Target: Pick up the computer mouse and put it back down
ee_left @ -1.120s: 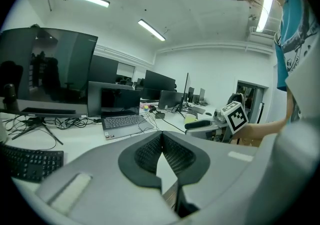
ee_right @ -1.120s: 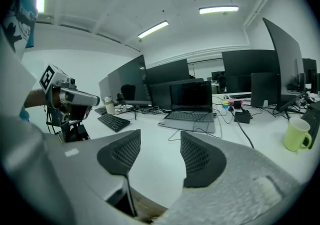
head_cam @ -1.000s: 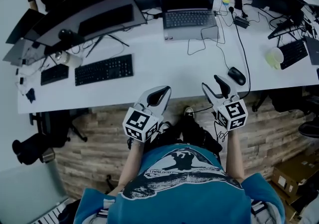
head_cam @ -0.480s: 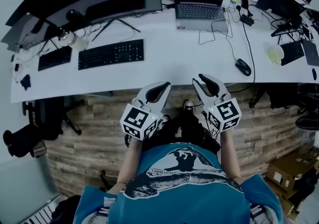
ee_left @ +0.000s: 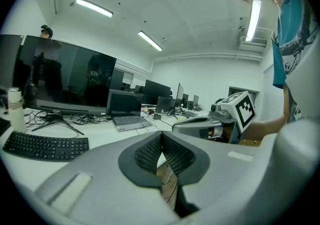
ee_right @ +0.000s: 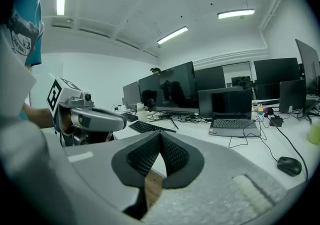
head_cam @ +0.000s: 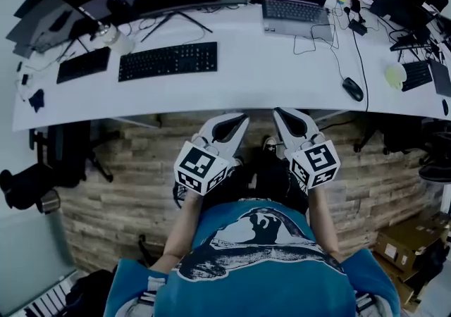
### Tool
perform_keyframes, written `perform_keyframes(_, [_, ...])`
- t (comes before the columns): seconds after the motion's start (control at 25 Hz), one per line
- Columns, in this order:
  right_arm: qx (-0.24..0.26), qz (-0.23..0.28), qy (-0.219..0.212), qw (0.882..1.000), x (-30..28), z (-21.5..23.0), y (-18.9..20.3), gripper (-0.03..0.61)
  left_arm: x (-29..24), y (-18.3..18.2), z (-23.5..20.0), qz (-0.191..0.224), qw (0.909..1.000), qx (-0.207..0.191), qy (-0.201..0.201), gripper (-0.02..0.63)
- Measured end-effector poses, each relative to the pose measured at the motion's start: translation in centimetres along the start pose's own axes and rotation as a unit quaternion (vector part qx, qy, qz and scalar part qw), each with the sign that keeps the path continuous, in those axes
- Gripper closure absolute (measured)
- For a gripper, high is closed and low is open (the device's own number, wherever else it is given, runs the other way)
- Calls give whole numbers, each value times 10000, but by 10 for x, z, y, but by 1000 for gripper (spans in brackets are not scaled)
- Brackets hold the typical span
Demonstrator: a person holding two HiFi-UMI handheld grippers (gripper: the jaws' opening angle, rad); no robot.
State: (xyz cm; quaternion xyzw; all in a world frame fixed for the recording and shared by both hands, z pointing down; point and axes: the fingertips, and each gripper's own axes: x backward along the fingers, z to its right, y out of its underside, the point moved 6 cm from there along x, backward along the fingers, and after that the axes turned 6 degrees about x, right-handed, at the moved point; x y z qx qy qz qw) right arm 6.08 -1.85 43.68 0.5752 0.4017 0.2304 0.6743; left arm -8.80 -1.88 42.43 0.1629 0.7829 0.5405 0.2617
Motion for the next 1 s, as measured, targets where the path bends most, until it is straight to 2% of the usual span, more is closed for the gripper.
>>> perform_keyframes(1.0, [134,-29,22,9999,24,-14,6,577,2,5,25,69,9995,-52,313,598])
